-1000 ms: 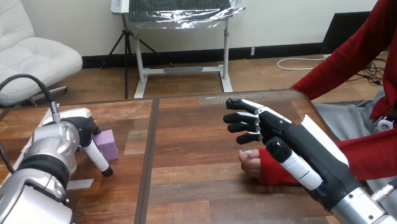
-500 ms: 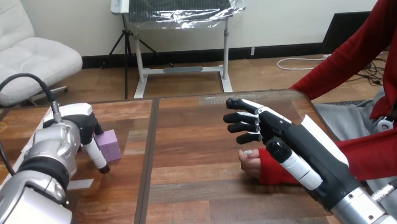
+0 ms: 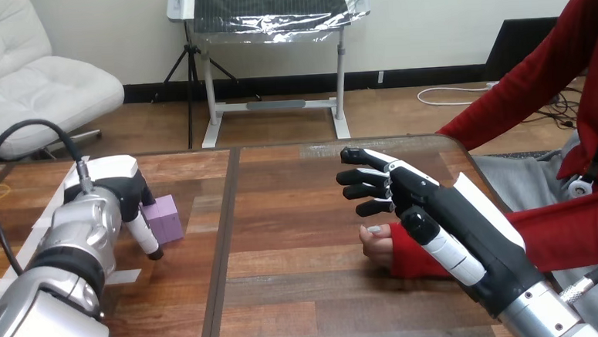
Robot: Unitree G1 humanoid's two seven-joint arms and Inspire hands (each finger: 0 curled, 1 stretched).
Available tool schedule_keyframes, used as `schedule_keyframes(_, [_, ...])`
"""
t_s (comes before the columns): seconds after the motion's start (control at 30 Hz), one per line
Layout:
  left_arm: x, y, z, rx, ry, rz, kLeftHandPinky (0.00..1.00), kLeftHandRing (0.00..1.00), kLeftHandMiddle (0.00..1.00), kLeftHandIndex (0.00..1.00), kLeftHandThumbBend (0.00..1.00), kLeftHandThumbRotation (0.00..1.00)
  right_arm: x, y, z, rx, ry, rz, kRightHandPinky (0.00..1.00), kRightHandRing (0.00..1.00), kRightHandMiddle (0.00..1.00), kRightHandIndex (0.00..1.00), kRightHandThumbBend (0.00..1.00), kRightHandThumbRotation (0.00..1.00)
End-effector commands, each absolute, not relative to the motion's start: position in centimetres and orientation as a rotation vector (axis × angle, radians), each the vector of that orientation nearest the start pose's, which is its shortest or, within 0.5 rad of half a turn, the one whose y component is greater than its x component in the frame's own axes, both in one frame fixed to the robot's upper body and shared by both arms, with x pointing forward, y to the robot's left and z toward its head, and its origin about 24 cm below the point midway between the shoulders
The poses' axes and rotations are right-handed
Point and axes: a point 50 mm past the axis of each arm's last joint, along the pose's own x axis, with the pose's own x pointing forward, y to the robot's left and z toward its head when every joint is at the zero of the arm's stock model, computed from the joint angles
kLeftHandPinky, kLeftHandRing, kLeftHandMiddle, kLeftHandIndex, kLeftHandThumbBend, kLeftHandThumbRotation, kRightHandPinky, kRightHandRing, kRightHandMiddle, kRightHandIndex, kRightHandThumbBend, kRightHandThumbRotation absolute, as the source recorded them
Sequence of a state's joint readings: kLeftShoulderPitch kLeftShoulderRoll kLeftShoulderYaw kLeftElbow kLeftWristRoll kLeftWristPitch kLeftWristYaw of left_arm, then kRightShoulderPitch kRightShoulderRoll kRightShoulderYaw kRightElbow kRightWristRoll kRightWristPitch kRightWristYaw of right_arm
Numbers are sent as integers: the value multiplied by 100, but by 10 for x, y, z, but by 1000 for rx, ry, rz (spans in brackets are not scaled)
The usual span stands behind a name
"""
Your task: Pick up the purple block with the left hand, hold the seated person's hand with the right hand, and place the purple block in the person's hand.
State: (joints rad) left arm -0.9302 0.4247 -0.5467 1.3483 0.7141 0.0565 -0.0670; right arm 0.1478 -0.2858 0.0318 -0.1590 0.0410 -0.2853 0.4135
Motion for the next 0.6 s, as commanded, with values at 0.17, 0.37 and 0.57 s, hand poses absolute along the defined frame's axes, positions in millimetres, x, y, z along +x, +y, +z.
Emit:
schedule_keyframes(0.17, [379,229,55,1522,502,-216,42,55,64,72,73,0,221,-169,95,-315,-337,470,76,81,83,88,100,100])
schedule_keyframes(0.37, [376,229,50,1515,494,-222,44,55,64,70,73,0,221,-170,95,-318,-339,472,76,81,83,88,100,100])
schedule_keyframes(0.57, [375,228,47,1500,492,-219,43,54,63,70,73,0,221,-170,95,-322,-339,473,75,81,83,88,100,100])
